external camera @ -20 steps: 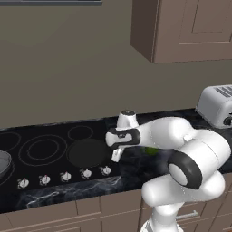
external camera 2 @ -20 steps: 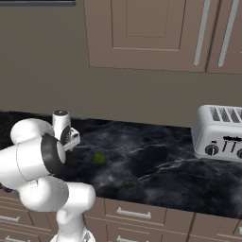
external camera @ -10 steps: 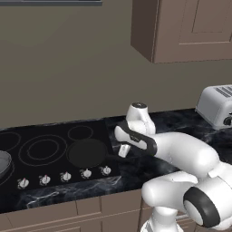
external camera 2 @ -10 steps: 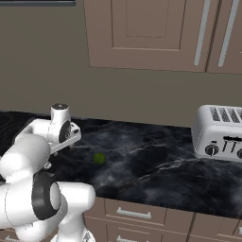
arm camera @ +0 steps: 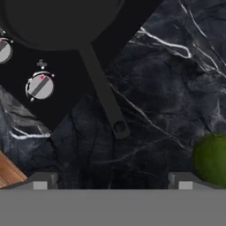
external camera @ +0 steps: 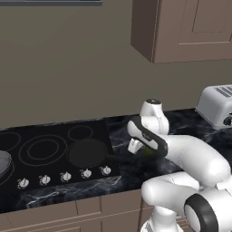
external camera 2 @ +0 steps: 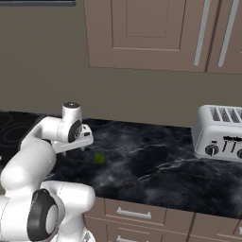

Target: Place both pans onto different burners. Then place the lime and the steak on different pans.

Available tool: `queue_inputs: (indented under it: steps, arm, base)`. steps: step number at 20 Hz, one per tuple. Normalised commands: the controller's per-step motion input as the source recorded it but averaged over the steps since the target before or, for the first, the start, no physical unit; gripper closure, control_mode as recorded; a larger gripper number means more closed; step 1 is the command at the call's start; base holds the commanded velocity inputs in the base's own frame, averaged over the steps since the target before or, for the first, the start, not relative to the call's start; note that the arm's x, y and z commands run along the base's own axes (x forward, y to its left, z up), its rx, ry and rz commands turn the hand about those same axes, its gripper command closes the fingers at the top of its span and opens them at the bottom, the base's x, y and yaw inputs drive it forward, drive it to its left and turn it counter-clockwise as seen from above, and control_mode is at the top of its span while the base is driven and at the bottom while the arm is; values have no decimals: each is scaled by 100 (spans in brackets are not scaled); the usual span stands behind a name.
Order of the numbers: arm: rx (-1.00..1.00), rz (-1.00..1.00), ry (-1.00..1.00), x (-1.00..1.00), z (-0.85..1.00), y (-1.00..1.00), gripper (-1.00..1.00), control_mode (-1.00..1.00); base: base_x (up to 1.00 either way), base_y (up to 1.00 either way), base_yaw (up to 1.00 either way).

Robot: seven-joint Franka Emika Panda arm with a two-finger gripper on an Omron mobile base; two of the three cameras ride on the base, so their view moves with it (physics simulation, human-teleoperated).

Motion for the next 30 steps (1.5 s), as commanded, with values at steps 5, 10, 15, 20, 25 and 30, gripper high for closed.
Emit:
queue_inputs:
  steps: [5, 10, 15, 20, 25, 30]
  arm:
    - [0, -14, 6, 20, 9, -30, -100, -100]
    - [-1, -12, 4, 22, -3, -36, -100, -100]
    - [-6, -3, 3, 20, -28, -25, -100, -100]
    - [-2, 0, 1, 14, -10, -22, -100, -100]
    - [0, 0, 0, 11, -4, -20, -100, -100]
    - [-2, 0, 0, 22, -27, -1, -100, -100]
  base:
    - [0, 0, 0]
    - [0, 0, 0]
    - [0, 0, 0]
    - [0, 0, 0]
    - [0, 0, 0]
    - [0, 0, 0]
